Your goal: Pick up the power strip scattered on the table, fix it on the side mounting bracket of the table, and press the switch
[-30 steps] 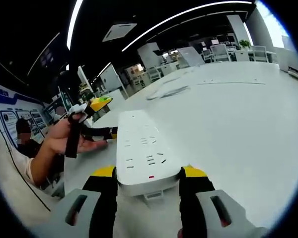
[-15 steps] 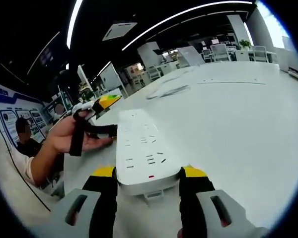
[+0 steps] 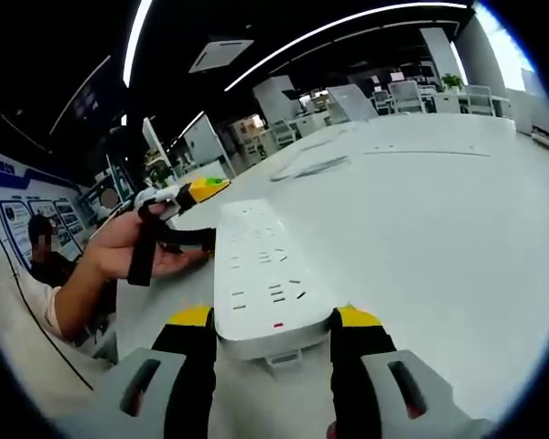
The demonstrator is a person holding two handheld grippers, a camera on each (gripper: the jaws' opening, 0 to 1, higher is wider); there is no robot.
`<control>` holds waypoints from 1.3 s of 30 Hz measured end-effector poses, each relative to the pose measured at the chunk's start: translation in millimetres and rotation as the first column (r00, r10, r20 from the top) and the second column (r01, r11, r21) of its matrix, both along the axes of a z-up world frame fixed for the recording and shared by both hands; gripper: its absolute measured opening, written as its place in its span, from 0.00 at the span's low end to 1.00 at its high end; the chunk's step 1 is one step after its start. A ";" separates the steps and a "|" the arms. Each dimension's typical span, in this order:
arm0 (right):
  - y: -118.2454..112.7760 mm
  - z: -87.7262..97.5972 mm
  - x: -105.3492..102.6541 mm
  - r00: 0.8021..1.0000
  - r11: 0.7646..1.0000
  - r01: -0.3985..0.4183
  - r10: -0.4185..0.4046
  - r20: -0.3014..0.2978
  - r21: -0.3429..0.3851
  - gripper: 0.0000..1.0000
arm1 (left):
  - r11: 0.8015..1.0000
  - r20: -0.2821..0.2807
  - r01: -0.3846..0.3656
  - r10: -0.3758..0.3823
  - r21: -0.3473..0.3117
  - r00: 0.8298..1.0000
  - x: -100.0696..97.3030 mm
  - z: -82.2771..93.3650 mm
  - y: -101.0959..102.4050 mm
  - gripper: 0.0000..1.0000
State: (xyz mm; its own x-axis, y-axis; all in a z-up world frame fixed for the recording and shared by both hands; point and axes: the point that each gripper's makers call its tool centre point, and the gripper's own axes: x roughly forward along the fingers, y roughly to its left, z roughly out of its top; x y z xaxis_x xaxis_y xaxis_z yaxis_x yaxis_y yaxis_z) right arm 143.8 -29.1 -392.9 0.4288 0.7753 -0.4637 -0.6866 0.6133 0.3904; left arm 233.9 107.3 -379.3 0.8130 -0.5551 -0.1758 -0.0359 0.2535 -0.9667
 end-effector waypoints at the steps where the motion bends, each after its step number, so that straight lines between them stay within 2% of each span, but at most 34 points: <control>1: 0.1 -0.1 -0.1 1.000 1.000 0.000 0.000 0.002 -0.002 0.45 | 1.000 -0.004 -0.001 0.001 -0.003 1.000 0.4 -0.7 0.2 0.51; 15: 0.8 -0.9 -1.8 1.000 0.999 -0.013 0.014 0.026 -0.037 0.45 | 1.000 -0.050 -0.017 0.016 -0.022 0.999 1.3 -13.4 3.2 0.35; 31: 0.3 -1.6 -2.8 0.999 0.998 -0.022 0.025 0.037 -0.059 0.45 | 0.999 -0.085 -0.030 0.027 -0.037 0.996 0.8 -17.0 5.2 0.28; 39: 0.4 -1.7 -3.6 0.999 0.998 -0.016 0.018 0.043 -0.059 0.46 | 0.994 -0.124 -0.038 0.025 -0.103 0.992 -0.3 -18.9 5.8 0.27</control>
State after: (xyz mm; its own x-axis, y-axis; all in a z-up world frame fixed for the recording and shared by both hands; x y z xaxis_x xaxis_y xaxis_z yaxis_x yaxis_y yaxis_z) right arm 140.1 -28.7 -394.5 0.4367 0.7546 -0.4898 -0.7127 0.6224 0.3235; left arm 233.7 113.1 -398.2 0.8063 -0.5501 -0.2172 -0.1618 0.1481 -0.9756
